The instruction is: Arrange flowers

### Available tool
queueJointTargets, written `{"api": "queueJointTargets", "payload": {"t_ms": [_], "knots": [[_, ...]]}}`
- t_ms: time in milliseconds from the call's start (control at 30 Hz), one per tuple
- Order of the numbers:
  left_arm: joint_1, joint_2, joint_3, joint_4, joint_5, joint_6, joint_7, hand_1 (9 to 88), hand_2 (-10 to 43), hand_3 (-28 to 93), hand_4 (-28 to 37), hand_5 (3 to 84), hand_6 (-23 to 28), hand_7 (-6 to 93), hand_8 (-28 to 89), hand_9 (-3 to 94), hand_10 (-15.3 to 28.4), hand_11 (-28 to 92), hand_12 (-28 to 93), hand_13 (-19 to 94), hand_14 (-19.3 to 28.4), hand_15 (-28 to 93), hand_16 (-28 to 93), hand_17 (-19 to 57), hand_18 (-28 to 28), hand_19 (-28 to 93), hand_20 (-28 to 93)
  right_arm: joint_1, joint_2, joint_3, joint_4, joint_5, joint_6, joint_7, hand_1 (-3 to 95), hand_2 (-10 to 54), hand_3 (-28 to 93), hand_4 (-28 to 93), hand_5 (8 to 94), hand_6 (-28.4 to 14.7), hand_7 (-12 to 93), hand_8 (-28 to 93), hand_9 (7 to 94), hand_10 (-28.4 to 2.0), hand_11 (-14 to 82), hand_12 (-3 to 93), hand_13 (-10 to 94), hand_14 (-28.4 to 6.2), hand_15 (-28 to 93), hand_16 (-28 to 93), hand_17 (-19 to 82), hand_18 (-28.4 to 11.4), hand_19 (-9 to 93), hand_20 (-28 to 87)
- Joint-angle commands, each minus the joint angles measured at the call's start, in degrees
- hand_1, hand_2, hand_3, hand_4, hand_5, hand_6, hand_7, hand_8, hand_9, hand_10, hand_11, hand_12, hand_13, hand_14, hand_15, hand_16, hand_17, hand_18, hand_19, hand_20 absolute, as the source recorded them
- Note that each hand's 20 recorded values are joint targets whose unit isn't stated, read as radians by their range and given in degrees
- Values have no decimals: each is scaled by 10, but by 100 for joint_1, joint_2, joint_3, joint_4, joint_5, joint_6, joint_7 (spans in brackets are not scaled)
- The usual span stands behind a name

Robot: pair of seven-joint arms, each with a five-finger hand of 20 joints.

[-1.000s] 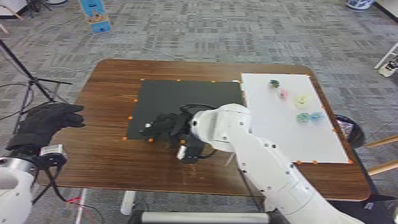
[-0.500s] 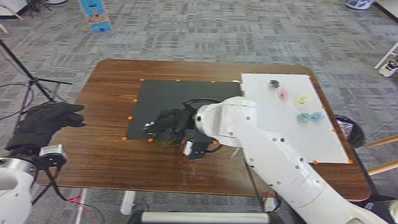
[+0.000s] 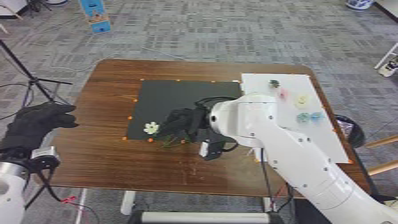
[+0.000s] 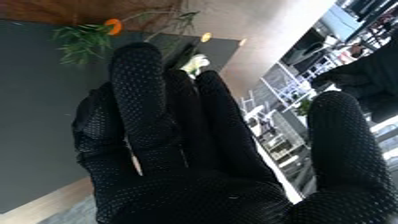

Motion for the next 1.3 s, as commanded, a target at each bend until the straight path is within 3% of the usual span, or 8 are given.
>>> {"api": "queueJointTargets", "payload": {"t_ms": [33, 300, 567, 867, 1300], "knots": [[99, -57, -18, -61, -36, -4, 55, 328, 114, 704, -200, 636, 34, 242, -61, 657, 136, 338, 221, 570, 179, 492, 72, 144, 144, 391, 392, -127, 159, 33, -79, 75, 53, 181, 198, 197, 474, -147, 445, -105, 72, -70, 455, -154, 51, 102, 568, -236, 673, 259, 269, -284, 786, 621], [63, -9, 1, -23, -59, -53, 3, 325, 113, 707, -201, 635, 34, 238, -61, 656, 134, 334, 223, 567, 181, 481, 72, 139, 140, 355, 381, -540, 299, 169, -84, 36, 43, 244, 200, 197, 472, -146, 448, -104, 75, -71, 458, -163, 51, 104, 567, -237, 673, 260, 267, -284, 786, 620], [168, -94, -59, -92, -50, -4, 31, 325, 112, 710, -202, 634, 34, 234, -60, 654, 134, 331, 222, 558, 181, 474, 73, 132, 139, 342, 380, -639, 367, 254, 29, -123, -92, 153, 205, 198, 464, -145, 450, -105, 76, -72, 461, -163, 51, 103, 569, -235, 674, 261, 268, -284, 787, 620], [84, -92, 89, -70, -34, -69, 51, 322, 112, 711, -202, 632, 32, 234, -61, 652, 132, 328, 222, 556, 181, 472, 73, 132, 138, 334, 381, -383, 331, 311, 300, -563, 94, -56, 205, 199, 463, -142, 450, -104, 80, -74, 461, -157, 51, 103, 569, -235, 673, 262, 268, -284, 786, 620], [218, -166, -4, -131, -49, -39, 87, 320, 111, 714, -203, 631, 30, 231, -61, 652, 128, 321, 220, 555, 180, 466, 74, 133, 135, 324, 382, -171, 488, 459, 393, -592, 159, -5, 204, 199, 466, -143, 451, -105, 84, -77, 460, -156, 51, 103, 570, -232, 672, 263, 267, -284, 785, 620]]}}
